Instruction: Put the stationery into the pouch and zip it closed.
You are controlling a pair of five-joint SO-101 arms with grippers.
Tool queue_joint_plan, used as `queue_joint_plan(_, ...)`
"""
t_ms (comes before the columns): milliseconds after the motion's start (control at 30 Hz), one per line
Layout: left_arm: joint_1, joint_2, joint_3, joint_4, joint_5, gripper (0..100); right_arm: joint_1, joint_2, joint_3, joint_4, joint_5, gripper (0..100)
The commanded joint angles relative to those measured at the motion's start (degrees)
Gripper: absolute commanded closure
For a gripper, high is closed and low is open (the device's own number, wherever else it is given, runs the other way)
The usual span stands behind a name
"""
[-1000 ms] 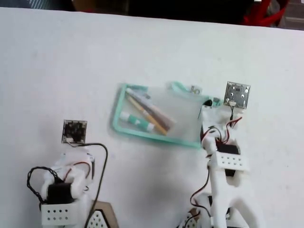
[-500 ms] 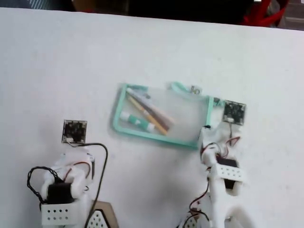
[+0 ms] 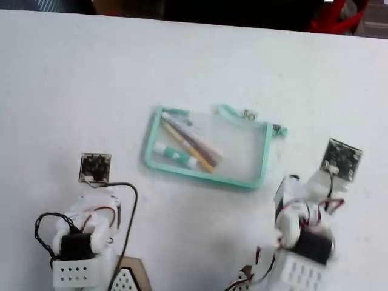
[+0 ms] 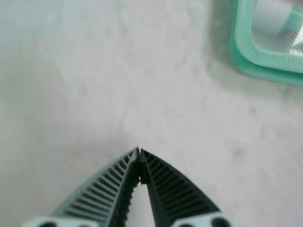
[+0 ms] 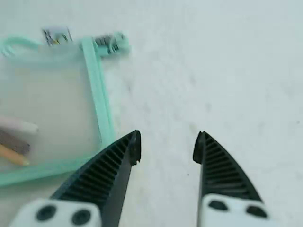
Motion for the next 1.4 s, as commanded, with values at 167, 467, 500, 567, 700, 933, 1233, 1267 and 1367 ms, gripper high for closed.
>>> queue_joint_plan(167,-0.4,-0.5,-0.2,0.4,-0.6,98,-8.2,-14.5,-13.2,7.7,6.2,81.4)
queue_joint_plan(467,-0.4,-0.5,-0.2,0.4,-0.6,98,-9.5,-15.6,-28.3,18.0,6.2,81.4)
queue_joint_plan(500,-0.4,-0.5,-0.2,0.4,-0.6,98,-11.1,-15.6,-28.9,19.2,5.9,81.5)
queue_joint_plan(567,-0.4,-0.5,-0.2,0.4,-0.6,98,-15.3,-15.6,-29.4,20.9,1.7,81.5)
queue_joint_plan(700,-0.4,-0.5,-0.2,0.4,-0.6,98,-24.0,-15.6,-29.1,22.3,-12.4,81.5)
queue_joint_plan(933,-0.5,-0.5,-0.2,0.4,-0.6,98,-32.4,-15.6,-21.8,15.6,-15.9,81.5)
queue_joint_plan(1233,-0.5,-0.5,-0.2,0.4,-0.6,98,-32.2,-15.6,-4.6,2.5,-15.8,81.5)
queue_joint_plan(1267,-0.5,-0.5,-0.2,0.4,-0.6,98,-32.2,-15.6,-2.1,1.0,-15.8,81.5)
queue_joint_plan(1367,-0.5,-0.5,-0.2,0.4,-0.6,98,-31.7,-15.6,3.3,-3.2,-15.8,81.5)
